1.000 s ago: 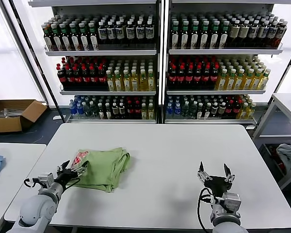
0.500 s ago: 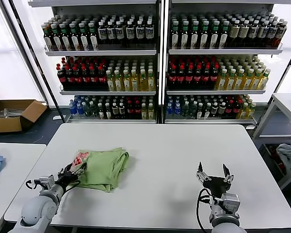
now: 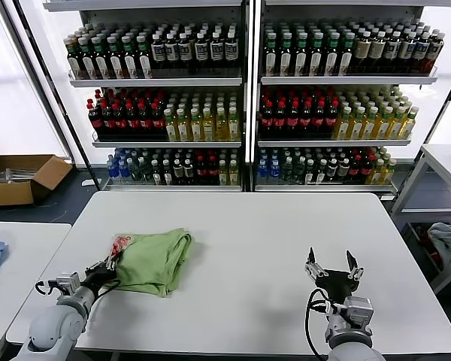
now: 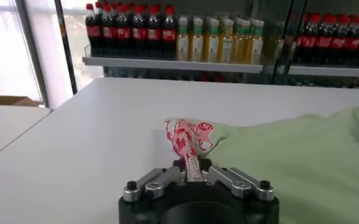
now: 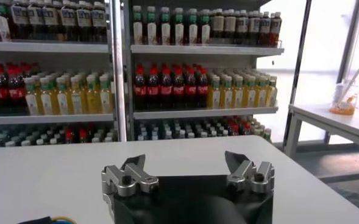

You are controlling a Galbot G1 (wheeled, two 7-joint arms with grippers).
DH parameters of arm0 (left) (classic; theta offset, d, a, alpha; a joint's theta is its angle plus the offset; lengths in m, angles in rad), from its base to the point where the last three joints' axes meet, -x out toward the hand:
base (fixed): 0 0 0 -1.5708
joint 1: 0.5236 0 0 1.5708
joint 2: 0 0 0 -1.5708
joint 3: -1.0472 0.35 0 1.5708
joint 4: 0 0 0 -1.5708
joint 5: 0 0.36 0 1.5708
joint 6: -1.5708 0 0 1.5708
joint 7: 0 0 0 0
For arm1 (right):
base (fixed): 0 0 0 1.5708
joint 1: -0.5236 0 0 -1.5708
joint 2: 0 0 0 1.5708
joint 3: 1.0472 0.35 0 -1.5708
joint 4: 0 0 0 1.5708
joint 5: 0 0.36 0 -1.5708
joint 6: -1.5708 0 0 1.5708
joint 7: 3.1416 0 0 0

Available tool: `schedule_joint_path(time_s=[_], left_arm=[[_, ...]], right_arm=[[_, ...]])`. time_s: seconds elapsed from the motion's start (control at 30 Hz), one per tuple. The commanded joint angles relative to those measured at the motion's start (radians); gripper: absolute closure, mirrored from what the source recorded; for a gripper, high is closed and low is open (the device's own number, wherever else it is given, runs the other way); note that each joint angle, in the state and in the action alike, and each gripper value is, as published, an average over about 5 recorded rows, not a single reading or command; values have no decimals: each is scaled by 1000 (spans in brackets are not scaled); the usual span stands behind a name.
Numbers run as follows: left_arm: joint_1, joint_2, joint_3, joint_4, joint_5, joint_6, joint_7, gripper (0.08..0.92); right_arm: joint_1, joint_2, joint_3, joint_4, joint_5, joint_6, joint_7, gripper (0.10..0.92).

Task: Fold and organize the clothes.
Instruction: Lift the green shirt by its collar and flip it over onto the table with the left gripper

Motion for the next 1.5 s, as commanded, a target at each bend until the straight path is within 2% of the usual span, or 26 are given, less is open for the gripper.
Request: schedule_joint_path(time_s=[0.03, 0.2, 0.5, 0.6, 0.7, 0.8, 0.9, 1.07, 1.23, 1.5], left_arm=[[-5, 33, -47, 11, -51, -13, 4, 858], [-24, 134, -162, 39, -122, -8, 8, 878], [-89, 420, -324, 152, -157, -8, 27, 878], [-93, 457, -326, 108, -147, -5, 30, 878], [-65, 417, -289, -17, -109, 3, 32, 878], [-23, 319, -199, -181, -80, 19, 19, 878], [17, 208, -41, -313, -39, 38, 0, 878], [9, 43, 261, -411, -1, 77, -64, 878], [-45, -62, 439, -417, 31, 111, -95, 878], [-141, -125, 501, -272, 113, 116, -76, 872]], right_arm=[[9, -4, 1, -3, 2, -2, 1, 203], [22, -13, 0, -5, 9, -5, 2, 203], [39, -21, -9, -22, 26, -1, 3, 203], [41, -22, -11, -23, 29, -1, 3, 203], [39, -19, -10, -23, 29, -1, 5, 203], [28, -18, -4, -19, 29, 0, 6, 203], [8, -18, 12, -13, 29, 4, 7, 203], [-38, -12, 37, -4, 22, 16, 9, 203], [-77, 5, 58, 6, 12, 23, 9, 203], [-109, 31, 64, 18, -12, 28, 5, 203]])
